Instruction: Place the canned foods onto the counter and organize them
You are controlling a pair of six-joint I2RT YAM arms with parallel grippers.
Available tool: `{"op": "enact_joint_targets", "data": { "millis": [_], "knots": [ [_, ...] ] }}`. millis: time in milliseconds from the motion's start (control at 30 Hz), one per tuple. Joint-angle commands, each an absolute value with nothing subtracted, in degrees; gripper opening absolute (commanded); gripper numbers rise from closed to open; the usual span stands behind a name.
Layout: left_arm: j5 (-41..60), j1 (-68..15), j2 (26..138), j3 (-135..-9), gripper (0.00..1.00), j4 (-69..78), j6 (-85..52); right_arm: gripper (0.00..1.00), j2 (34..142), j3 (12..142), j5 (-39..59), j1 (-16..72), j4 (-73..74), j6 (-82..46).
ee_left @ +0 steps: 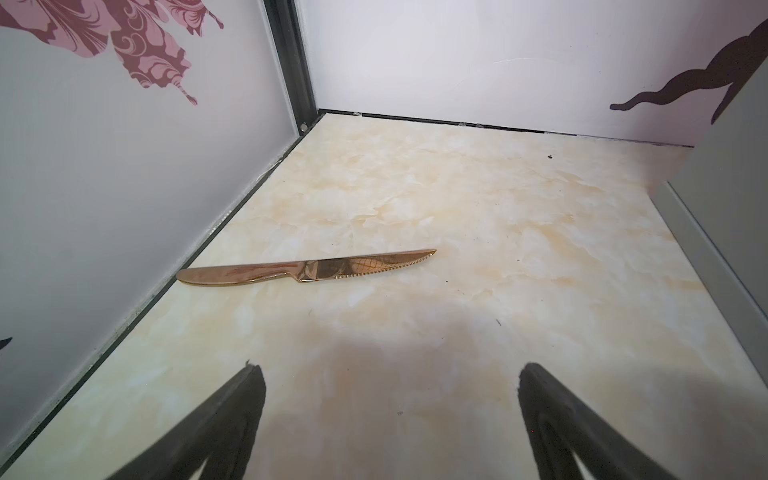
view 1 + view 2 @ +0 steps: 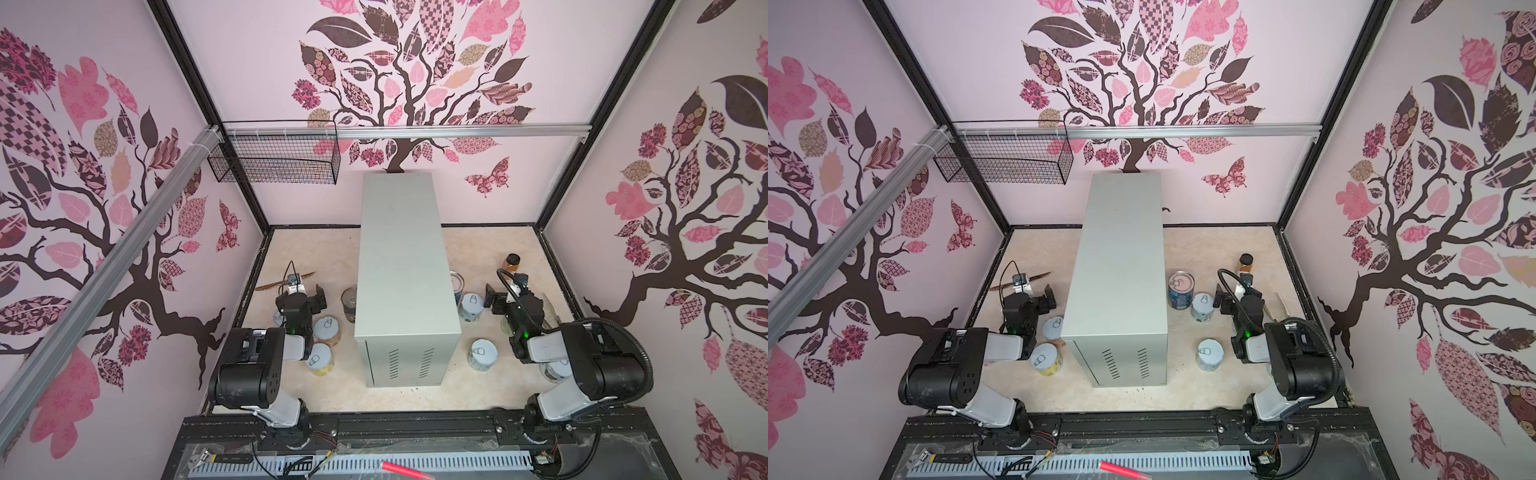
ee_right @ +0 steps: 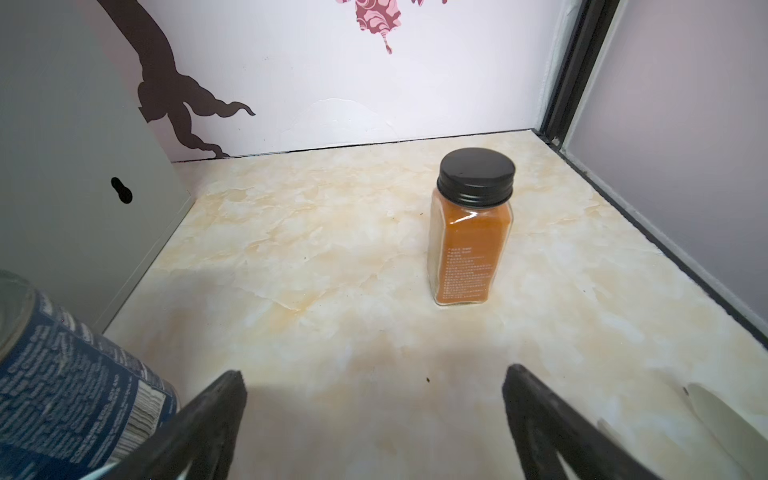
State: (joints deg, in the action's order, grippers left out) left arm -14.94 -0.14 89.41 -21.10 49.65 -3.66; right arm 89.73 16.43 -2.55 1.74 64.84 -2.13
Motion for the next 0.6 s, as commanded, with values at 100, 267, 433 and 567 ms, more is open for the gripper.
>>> {"op": "enact_joint_targets", "data": {
  "millis": [100, 267, 433, 567],
  "knots": [
    [-15.2, -0.4, 89.2, -21.6, 0.98, 50.4, -4.0, 1.00, 89.4, 16.6, -2.3, 1.5, 65.7, -2.0],
    [-15.2, -0.3, 89.4, -21.8, 0.98, 50.2, -4.0, 1.00, 89.4, 16.5, -2.3, 1.5, 65.7, -2.0],
    [-15.2, -0.4, 89.3, -21.7, 0.98, 50.2, -4.0, 1.00, 89.4, 16.4, -2.3, 1.5, 65.7, -2.1],
    [-15.2, -0.4, 89.2, -21.6, 0.98, 50.3, -4.0, 1.00, 89.3, 16.5, -2.3, 1.5, 65.7, -2.1]
  ]
}}
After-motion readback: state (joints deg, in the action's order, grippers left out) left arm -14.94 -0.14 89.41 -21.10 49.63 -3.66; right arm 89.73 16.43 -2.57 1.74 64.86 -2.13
